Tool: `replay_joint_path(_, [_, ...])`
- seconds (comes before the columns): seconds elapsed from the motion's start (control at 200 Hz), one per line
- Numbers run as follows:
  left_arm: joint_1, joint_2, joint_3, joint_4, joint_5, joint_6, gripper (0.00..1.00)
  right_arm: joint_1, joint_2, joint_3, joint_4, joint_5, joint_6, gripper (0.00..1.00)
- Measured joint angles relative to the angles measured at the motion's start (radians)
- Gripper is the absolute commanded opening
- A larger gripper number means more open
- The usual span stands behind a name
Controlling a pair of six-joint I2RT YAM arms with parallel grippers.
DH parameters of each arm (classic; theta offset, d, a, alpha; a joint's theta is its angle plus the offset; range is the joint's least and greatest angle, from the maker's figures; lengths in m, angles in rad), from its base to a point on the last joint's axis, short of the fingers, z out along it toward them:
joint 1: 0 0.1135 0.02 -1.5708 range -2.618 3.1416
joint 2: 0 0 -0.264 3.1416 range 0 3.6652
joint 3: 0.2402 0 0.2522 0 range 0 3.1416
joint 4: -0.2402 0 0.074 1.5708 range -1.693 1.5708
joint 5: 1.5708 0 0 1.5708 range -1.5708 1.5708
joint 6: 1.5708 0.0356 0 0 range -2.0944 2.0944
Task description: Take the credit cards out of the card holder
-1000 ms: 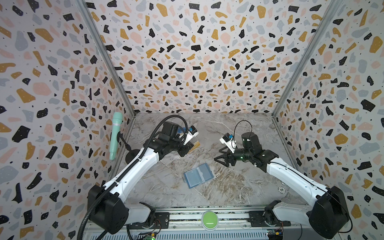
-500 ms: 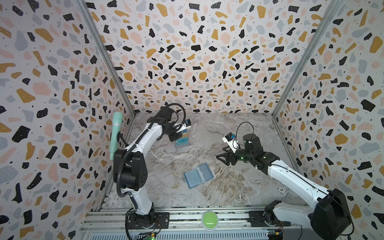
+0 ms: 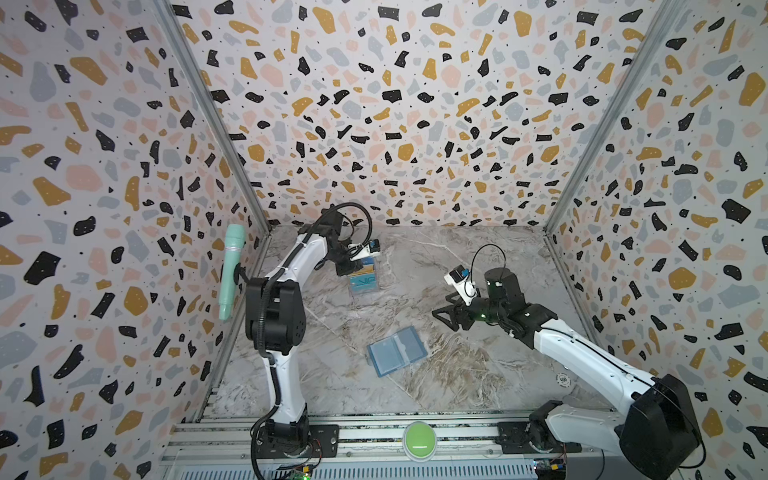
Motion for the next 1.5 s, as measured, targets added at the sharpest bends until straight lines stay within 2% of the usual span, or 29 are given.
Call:
replay_joint_path(0.611, [0.008,0.034,-0.005,0.083,0.026,0.005,0.00,0.000,0.001,-0.013,0.007,-0.001,0.000,0.76])
replay_joint_path(1.502, [0.026,0.034,-0.057,0.109,0.025,-0.021,0.00,0.000,0.001,-0.014,0.007,-0.002,-0.001,0.76])
